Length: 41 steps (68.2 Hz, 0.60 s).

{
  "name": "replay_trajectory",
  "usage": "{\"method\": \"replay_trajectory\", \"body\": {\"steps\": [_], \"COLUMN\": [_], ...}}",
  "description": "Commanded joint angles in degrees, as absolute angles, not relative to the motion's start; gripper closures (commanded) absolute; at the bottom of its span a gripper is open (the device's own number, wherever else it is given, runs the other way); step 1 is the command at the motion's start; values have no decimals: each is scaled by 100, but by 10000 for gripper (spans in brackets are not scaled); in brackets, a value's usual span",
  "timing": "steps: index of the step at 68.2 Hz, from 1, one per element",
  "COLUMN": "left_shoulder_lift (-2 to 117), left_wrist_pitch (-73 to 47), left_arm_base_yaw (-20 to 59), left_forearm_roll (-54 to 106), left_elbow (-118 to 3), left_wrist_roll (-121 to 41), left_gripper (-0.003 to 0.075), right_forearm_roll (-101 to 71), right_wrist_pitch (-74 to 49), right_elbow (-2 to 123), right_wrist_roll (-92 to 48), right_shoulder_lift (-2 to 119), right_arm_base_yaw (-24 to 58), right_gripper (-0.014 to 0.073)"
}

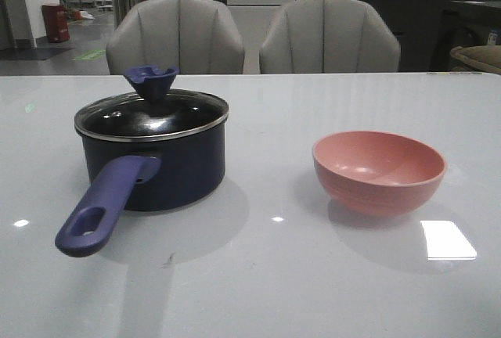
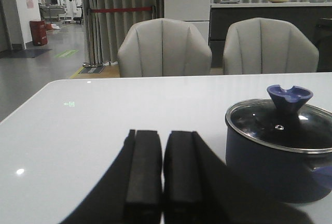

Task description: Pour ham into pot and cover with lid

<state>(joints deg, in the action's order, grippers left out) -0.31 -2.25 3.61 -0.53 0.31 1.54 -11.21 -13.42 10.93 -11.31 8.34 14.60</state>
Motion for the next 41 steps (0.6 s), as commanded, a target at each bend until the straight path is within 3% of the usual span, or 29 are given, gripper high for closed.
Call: {"method": "replay_trajectory", "body": {"steps": [1,12,41], "left_shoulder_lift": [-132,-132,-132], "left_wrist_pitch": [253,253,253], "left_arm_base_yaw": [362,362,362], "left_forearm_roll": [-48,-48,-48], "left_elbow": [151,151,151], "left_wrist_roll": [221,221,221], "left_gripper": [608,608,608], "right_forearm_roll": [-231,609,85], "right_wrist_pitch": [-802,-432,176], "right_elbow": [1058,519,-128], "right_wrist_roll": [-484,488,420], "right_shoulder_lift": [682,219,-171], "right_arm_base_yaw": [1137,1076,817], "right_gripper": [434,434,434]}}
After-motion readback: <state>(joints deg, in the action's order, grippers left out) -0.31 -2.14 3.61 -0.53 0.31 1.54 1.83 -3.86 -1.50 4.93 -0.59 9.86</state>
